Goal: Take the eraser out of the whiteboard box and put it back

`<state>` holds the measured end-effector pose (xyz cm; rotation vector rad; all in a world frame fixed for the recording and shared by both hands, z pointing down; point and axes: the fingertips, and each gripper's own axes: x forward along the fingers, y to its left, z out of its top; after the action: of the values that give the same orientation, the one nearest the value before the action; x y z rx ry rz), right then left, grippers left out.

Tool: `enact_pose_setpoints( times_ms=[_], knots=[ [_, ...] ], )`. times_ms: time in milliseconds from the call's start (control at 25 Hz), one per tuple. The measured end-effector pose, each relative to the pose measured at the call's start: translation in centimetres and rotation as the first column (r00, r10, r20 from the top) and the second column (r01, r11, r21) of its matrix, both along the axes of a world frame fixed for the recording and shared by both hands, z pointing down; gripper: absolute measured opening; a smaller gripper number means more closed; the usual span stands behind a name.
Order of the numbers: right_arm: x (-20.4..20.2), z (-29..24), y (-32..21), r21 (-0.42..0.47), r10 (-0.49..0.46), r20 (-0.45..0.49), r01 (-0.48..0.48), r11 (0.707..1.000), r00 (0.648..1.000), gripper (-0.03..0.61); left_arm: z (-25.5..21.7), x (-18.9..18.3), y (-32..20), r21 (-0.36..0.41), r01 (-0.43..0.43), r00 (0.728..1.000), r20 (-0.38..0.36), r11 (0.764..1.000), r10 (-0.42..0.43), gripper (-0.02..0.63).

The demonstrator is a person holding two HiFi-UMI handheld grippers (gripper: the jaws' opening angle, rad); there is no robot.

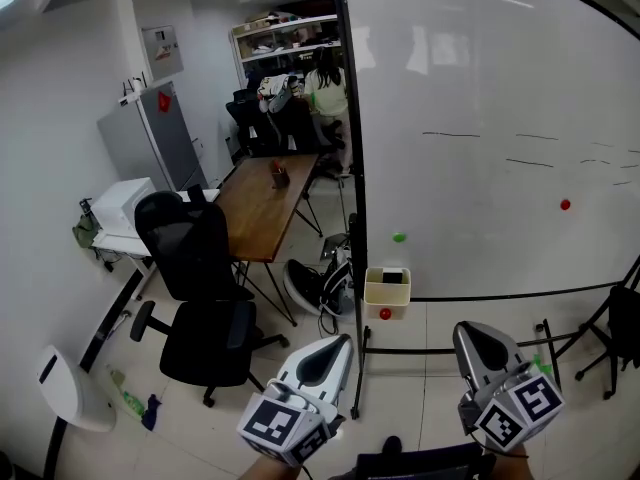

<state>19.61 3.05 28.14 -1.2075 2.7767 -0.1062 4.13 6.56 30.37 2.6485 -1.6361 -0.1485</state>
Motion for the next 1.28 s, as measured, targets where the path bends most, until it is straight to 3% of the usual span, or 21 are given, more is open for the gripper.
enact_pose_setpoints(
  times_ms=[520,760,1280],
  knots=[
    [-1.2,-0.4,-12.9,-0.015,-0.084,0.002,0.084,0.996,0.996,0.02,-1.2,-1.2,-12.6,0.005,0.077,0.997,0.011,0.997,-0.077,0.029],
    [-3.1,-0.3,-16.6,-0.024,-0.074,0.007,0.074,0.997,0.997,0.02,-1.1,-2.6,-16.2,0.001,0.051,0.999,0.02,0.999,-0.051,0.029],
    [-16.1,0.5,-22.8,-0.028,0.087,0.006,-0.087,0.996,0.996,0.02,-0.3,-16.0,-24.3,-0.007,-0.123,0.992,0.016,0.992,0.123,0.029]
  ],
)
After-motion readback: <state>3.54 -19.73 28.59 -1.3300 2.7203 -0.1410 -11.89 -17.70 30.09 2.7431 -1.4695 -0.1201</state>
